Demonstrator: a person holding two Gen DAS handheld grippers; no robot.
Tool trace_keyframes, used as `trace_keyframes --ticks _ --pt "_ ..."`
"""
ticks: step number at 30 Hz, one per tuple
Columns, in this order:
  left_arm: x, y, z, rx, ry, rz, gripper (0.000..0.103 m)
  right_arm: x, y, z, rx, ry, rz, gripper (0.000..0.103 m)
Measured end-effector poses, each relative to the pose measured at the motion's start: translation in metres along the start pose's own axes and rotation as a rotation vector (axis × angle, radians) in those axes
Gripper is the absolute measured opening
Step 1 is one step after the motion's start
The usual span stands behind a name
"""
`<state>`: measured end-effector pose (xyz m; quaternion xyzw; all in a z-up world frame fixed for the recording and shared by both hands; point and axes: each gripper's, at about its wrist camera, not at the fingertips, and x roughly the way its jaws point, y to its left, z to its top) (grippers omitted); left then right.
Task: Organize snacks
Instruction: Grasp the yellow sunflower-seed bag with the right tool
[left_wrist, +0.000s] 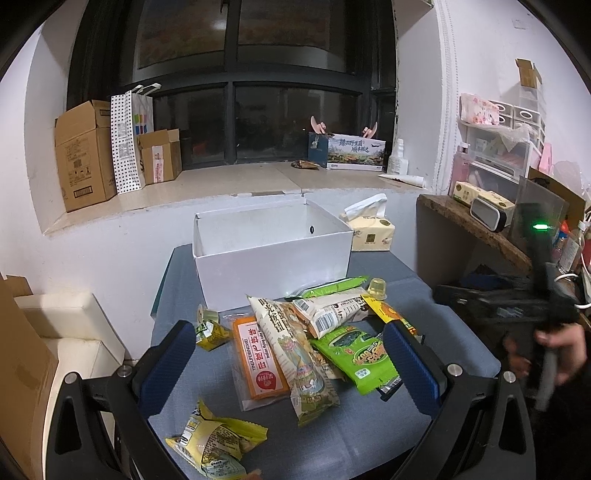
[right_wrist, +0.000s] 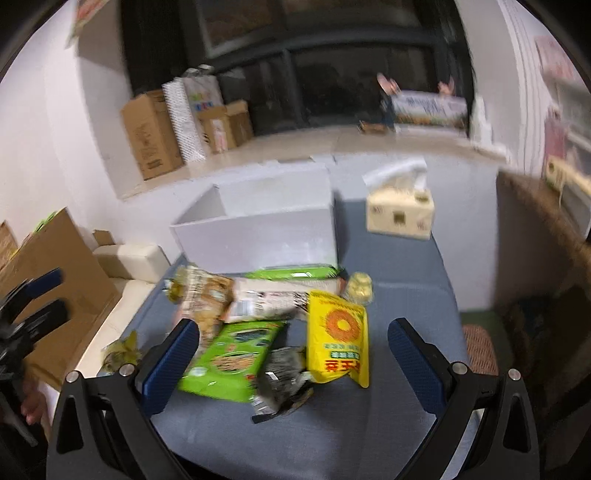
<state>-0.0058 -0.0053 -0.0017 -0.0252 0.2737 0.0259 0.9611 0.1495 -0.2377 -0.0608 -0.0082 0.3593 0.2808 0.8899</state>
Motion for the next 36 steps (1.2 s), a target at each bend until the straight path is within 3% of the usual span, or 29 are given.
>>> trace_keyframes --ticks 6,10,14,16,18,19,20,24,29,36 --pt "0.005 0.003 -0.006 0.003 0.021 -0.001 0.103 0.074 -0.031 0.001 0.045 0.167 -0.048 0.103" --pt "0.011 0.015 -0.009 -0.049 0.037 -0.022 0.103 0.113 -0.043 -0.004 0.109 0.255 -0.011 0.103" --pt "0.013 0.024 -0.012 -0.087 0.045 -0.03 0.103 0.141 -0.049 -0.01 0.125 0.318 -0.052 0.103" --pt "0.014 0.029 -0.014 -0.111 0.044 -0.036 0.103 0.148 -0.05 -0.015 0.124 0.337 -0.057 0.087" --pt "0.016 0.03 -0.015 -0.118 0.044 -0.032 0.103 0.147 -0.045 -0.015 0.085 0.331 -0.055 0.065" --pt "0.017 0.03 -0.016 -0.116 0.043 -0.026 0.103 0.146 -0.044 -0.015 0.08 0.332 -0.064 0.033" --pt "0.017 0.029 -0.016 -0.113 0.043 -0.023 0.103 0.145 -0.044 -0.015 0.076 0.332 -0.063 0.029" --pt "0.023 0.026 -0.02 -0.099 0.018 -0.026 0.103 0.13 -0.034 -0.019 0.023 0.291 -0.053 0.027" --pt "0.039 0.022 -0.023 -0.12 0.038 -0.038 0.103 0.077 -0.016 -0.018 -0.061 0.147 -0.139 0.026" --pt "0.087 0.014 -0.022 -0.169 0.149 -0.051 0.103 0.002 0.0 -0.012 -0.084 -0.014 -0.141 0.027"
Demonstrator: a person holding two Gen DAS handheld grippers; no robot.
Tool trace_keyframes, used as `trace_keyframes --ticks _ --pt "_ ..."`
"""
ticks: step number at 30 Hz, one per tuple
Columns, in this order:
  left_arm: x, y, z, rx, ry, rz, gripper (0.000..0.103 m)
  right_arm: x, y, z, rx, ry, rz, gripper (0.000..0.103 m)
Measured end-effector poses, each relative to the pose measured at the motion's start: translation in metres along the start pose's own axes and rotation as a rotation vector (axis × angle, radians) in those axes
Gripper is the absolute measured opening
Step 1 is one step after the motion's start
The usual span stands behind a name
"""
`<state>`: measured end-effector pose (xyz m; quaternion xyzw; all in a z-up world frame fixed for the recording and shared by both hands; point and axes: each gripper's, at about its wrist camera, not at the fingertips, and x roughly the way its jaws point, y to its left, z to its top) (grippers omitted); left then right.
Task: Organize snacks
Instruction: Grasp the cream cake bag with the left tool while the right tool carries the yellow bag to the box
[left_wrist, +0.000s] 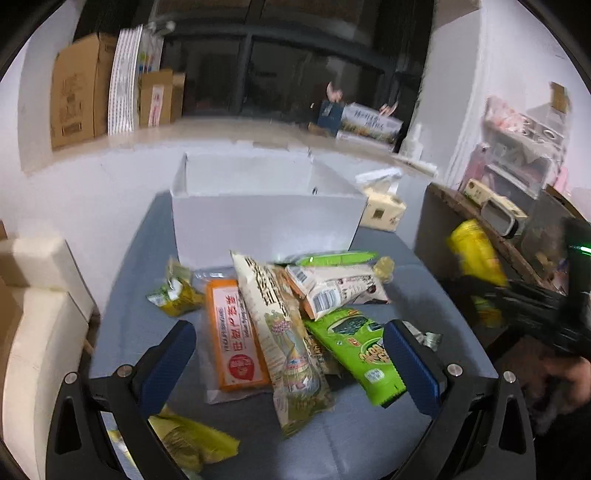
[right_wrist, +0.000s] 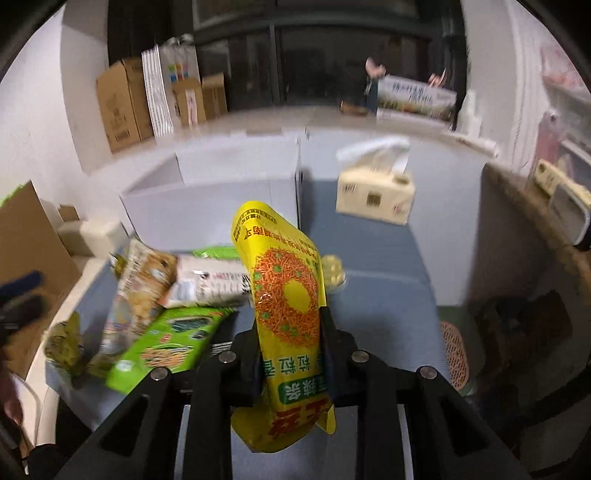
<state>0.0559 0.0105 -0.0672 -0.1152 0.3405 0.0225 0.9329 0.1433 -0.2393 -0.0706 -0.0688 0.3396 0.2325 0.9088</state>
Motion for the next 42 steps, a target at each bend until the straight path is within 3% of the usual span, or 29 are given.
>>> trace_keyframes --ticks 4,9,12,13,17,25,32,38,42 --pt "0.046 0.007 0.006 -0.063 0.091 0.037 0.1 -0.019 -0.001 0.001 0.005 -0.036 0.009 0.027" --pt "0.087 0.004 0.004 -0.023 0.169 0.112 0.094 -0.028 0.003 -0.004 -0.007 -0.042 0.015 0.027" --pt "0.103 0.0 -0.001 -0.011 0.217 0.124 0.074 -0.025 0.005 -0.006 -0.008 -0.031 0.018 0.027" --pt "0.111 -0.001 -0.004 -0.003 0.246 0.109 0.046 -0.024 0.006 -0.007 -0.007 -0.029 0.02 0.027" --pt "0.105 -0.009 -0.002 0.034 0.21 0.105 0.037 -0.021 0.008 -0.01 -0.014 -0.018 0.03 0.027" --pt "0.047 -0.018 0.028 0.053 0.03 0.058 0.037 -0.019 0.013 0.0 -0.01 -0.038 0.072 0.027" --pt "0.024 0.001 0.094 0.051 -0.07 0.058 0.037 0.006 0.034 0.057 -0.029 -0.072 0.169 0.027" --pt "0.044 0.026 0.161 0.048 -0.107 0.066 0.037 0.054 0.038 0.131 0.024 -0.071 0.216 0.027" --pt "0.086 0.036 0.199 0.079 -0.079 0.109 0.037 0.105 0.035 0.179 0.049 -0.03 0.191 0.027"
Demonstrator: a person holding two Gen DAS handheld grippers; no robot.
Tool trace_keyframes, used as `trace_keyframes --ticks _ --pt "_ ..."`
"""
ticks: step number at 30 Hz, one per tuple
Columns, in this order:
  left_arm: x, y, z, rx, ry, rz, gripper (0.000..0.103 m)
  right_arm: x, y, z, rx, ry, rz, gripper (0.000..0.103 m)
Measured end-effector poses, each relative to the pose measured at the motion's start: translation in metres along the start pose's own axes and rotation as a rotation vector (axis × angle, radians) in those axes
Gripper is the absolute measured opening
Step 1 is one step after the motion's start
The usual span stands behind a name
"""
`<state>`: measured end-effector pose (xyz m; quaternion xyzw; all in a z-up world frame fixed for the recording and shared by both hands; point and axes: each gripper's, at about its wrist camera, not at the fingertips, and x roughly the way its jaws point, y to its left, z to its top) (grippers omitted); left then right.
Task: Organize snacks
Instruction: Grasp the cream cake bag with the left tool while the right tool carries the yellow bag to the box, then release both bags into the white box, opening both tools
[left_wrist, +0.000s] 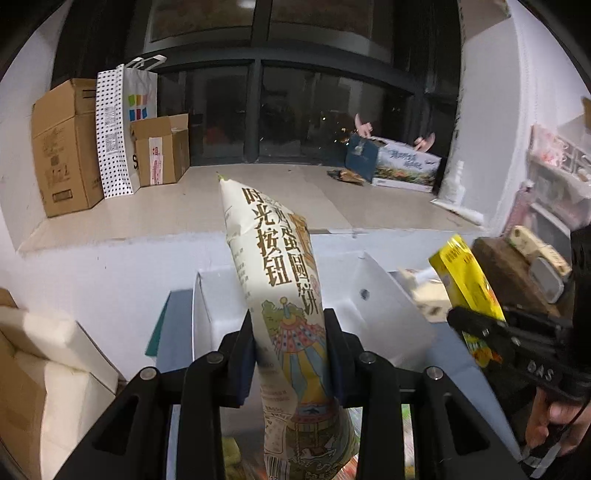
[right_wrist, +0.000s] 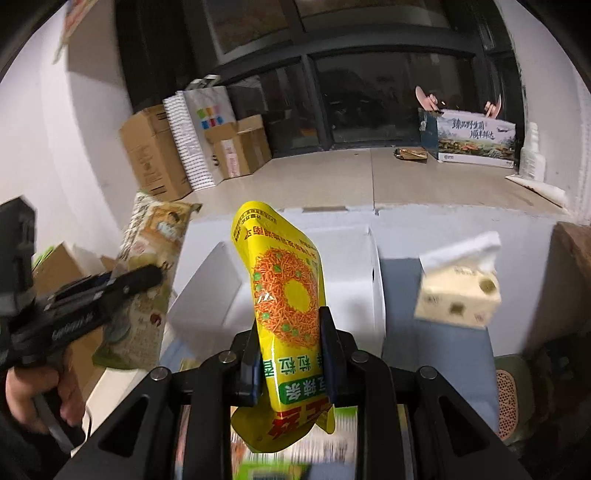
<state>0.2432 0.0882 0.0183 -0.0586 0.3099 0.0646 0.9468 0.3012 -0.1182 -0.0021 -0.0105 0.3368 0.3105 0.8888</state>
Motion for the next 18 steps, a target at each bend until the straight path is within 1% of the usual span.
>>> trace_keyframes --ticks 2,6,7,8,9,10,11,12,13,15,18 --pt "0.024 0.004 0.009 0.009 0.015 0.007 0.037 0.03 -0.008 0.02 0.018 0.032 -0.015 0.027" --pt "0.069 0.009 0.02 0.03 0.062 0.035 0.037 0.072 -0.02 0.042 0.041 0.075 -0.035 0.027" --pt "0.076 0.01 0.019 0.023 0.067 0.034 0.04 0.079 -0.021 0.044 0.049 0.083 -0.022 0.029" --pt "0.084 0.013 0.019 0.015 0.087 0.04 0.045 0.087 -0.022 0.047 0.061 0.1 0.008 0.032" --pt "0.087 0.013 0.018 0.012 0.104 0.05 0.055 0.095 -0.023 0.049 0.074 0.126 0.032 0.051" --pt "0.092 0.015 0.016 0.012 0.13 0.063 0.086 0.098 -0.025 0.049 0.083 0.133 0.028 0.083" --pt "0.09 0.017 0.014 0.008 0.114 0.07 0.103 0.097 -0.025 0.048 0.09 0.112 -0.003 0.094" --pt "0.086 0.017 0.011 0.007 0.092 0.075 0.103 0.093 -0.025 0.048 0.084 0.084 -0.006 0.103" --pt "0.083 0.019 0.01 0.017 0.09 0.088 0.103 0.09 -0.025 0.047 0.074 0.067 0.0 0.103" --pt "0.074 0.022 0.009 0.011 0.085 0.081 0.103 0.084 -0.024 0.045 0.059 0.068 -0.011 0.103" --pt "0.057 0.025 0.009 -0.001 0.067 0.071 0.103 0.071 -0.023 0.04 0.072 0.041 0.031 0.103"
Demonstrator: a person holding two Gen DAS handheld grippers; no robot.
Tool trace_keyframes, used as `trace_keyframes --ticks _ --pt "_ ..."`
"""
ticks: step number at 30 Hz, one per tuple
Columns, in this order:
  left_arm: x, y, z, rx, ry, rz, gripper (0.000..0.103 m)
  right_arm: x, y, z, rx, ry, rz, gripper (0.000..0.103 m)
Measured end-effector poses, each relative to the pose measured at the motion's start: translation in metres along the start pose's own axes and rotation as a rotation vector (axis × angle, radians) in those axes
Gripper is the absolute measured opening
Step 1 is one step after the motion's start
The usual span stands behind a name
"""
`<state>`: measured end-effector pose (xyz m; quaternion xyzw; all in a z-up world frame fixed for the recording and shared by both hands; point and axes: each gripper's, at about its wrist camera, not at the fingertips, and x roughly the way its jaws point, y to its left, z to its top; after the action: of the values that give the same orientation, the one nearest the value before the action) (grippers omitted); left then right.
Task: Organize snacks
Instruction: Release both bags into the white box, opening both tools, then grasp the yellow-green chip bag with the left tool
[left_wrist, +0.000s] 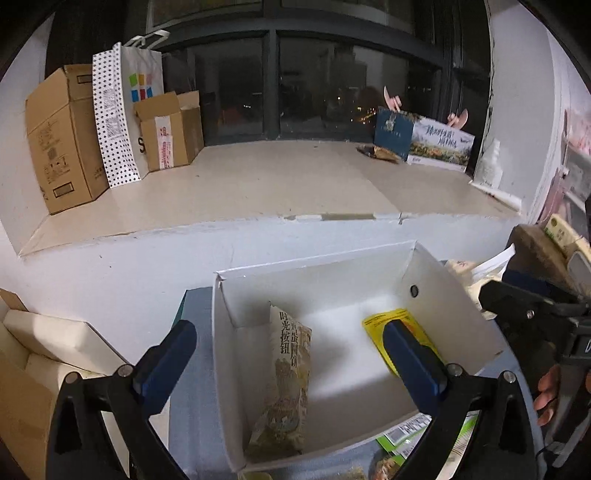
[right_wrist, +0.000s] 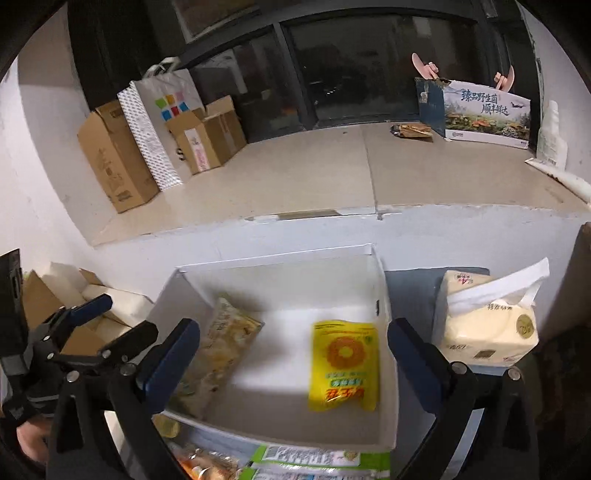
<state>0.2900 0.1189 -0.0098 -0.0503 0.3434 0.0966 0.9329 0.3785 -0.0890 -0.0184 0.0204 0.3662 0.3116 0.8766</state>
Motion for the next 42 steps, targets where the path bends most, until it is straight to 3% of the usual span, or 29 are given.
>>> trace_keyframes --ticks 9,14,21,25,28,38,42 --pt "-0.091 -0.002 -0.019 0.023 -0.108 -0.05 0.103 -0.066 0.029 -0.035 -0.068 -0.107 0.14 0.103" --pt "-0.148 -0.003 -0.063 0.08 -0.138 -0.071 0.103 -0.117 0.049 -0.081 -0.13 -0.134 0.234 0.103" --pt "-0.193 0.0 -0.15 0.104 -0.117 -0.046 0.103 -0.165 0.068 -0.151 -0.183 -0.141 0.256 0.103" --pt "-0.202 0.002 -0.199 0.083 -0.06 -0.078 0.103 -0.178 0.073 -0.187 -0.18 -0.133 0.262 0.103" --pt "-0.201 -0.002 -0.227 0.133 -0.009 -0.065 0.103 -0.184 0.075 -0.204 -0.192 -0.135 0.239 0.103" --pt "-0.162 -0.008 -0.275 0.237 0.22 -0.112 0.103 -0.186 0.076 -0.221 -0.193 -0.12 0.217 0.103" --pt "-0.144 -0.005 -0.29 0.251 0.277 -0.101 0.103 -0.181 0.078 -0.225 -0.205 -0.104 0.216 0.103"
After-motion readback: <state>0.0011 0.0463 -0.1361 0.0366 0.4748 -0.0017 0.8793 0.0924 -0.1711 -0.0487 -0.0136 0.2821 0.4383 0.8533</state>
